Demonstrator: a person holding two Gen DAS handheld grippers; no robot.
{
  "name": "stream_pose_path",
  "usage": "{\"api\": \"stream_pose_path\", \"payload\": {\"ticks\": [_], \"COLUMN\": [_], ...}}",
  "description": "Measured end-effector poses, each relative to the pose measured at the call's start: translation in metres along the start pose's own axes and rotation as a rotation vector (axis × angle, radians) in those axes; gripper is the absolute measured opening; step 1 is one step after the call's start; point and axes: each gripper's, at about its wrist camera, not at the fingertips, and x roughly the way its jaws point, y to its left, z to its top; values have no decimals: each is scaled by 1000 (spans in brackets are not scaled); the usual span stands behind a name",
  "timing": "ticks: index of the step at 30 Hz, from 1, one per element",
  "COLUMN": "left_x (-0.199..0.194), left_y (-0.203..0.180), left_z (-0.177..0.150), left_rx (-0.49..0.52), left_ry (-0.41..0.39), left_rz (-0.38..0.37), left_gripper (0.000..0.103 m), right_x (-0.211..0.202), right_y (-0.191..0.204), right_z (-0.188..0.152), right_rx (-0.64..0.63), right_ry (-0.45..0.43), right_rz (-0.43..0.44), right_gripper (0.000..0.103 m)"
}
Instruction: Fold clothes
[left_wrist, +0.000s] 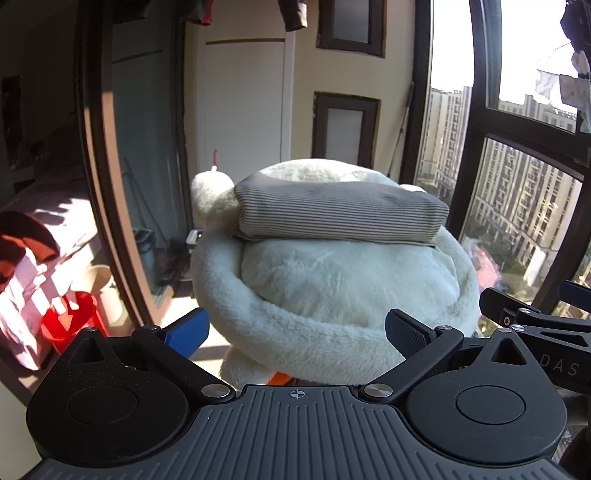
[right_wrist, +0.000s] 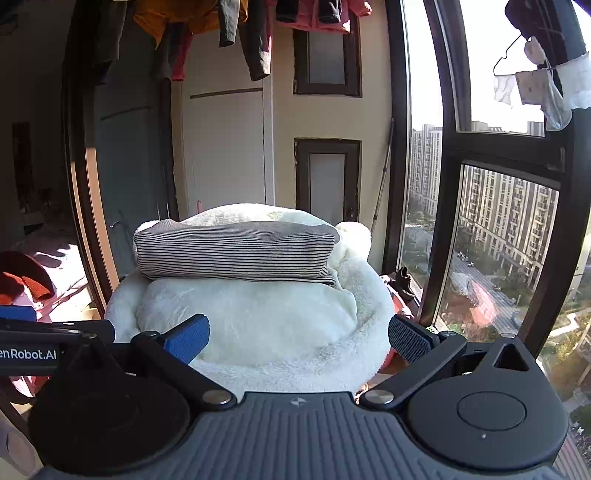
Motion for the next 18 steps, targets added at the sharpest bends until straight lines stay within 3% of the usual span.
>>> {"api": "stream_pose_path", "payload": {"ticks": [18], "left_x": [3], "left_y": [4], "left_z": [-1], "left_rx": [8], "left_ry": [20], "left_rz": [22], "left_gripper": [103], "right_x": [7], "right_y": [3], "right_z": [2], "right_rx": [5], "right_ry": [25], "right_rz": [35], "right_gripper": [103]}}
